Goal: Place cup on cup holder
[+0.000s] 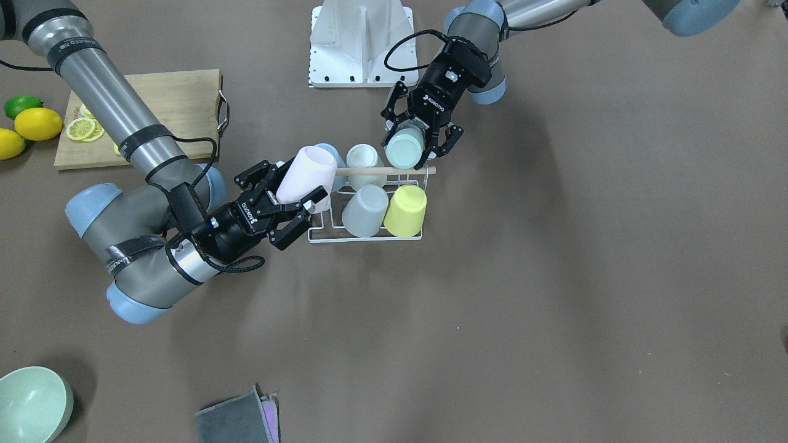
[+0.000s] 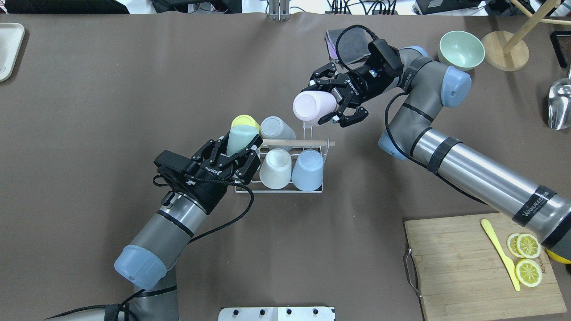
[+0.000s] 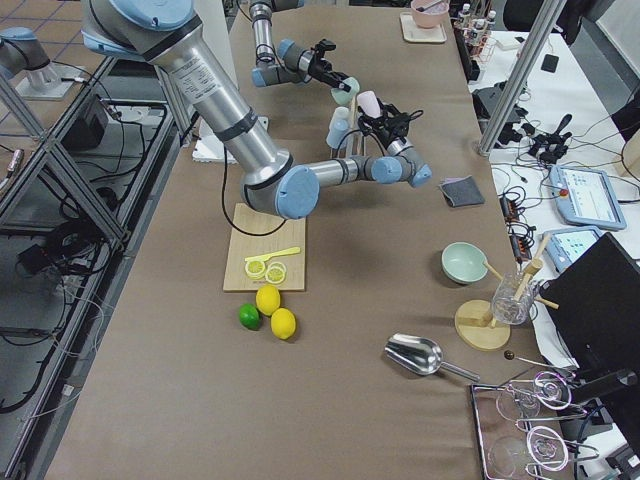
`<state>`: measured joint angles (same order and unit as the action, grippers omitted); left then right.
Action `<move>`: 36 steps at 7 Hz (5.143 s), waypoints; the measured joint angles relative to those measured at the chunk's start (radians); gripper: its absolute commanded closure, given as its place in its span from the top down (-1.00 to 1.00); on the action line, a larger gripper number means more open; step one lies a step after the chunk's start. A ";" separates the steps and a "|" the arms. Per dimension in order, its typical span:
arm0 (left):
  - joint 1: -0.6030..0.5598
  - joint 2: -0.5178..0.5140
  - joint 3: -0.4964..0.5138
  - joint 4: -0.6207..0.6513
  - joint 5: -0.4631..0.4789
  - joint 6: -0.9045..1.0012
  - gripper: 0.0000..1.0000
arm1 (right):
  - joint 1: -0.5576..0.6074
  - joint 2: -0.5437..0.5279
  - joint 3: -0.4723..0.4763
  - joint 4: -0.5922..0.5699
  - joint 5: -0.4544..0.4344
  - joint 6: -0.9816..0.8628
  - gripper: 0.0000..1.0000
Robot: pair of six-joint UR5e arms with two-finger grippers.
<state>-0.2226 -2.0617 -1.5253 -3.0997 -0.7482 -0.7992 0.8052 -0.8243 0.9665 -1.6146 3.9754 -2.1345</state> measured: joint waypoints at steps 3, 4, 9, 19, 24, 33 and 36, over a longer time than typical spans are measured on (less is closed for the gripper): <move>-0.001 0.001 0.012 -0.011 0.019 0.088 0.96 | -0.022 0.000 0.003 -0.028 0.000 0.001 -0.10; 0.000 0.001 0.015 -0.015 0.024 0.098 0.96 | -0.022 0.000 0.003 -0.034 0.000 0.001 -0.09; -0.108 0.011 -0.033 0.019 0.018 0.116 0.96 | -0.023 0.002 0.006 -0.037 0.002 -0.013 -0.04; -0.748 0.357 -0.030 0.051 -0.686 0.102 0.96 | -0.004 -0.005 0.010 -0.052 0.022 -0.015 0.98; -0.946 0.535 -0.051 0.472 -1.250 0.134 0.95 | 0.122 -0.178 0.278 -0.293 0.172 0.922 0.98; -1.168 0.619 -0.196 1.632 -1.460 0.800 0.95 | 0.299 -0.505 0.637 -0.648 -0.649 2.197 0.92; -1.176 0.612 -0.184 1.573 -1.546 0.713 0.95 | 0.362 -0.661 0.804 -0.446 -0.980 2.326 0.98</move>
<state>-1.3989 -1.4495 -1.7098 -1.5272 -2.2940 -0.0864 1.1670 -1.4854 1.7703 -2.0602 2.9950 0.1917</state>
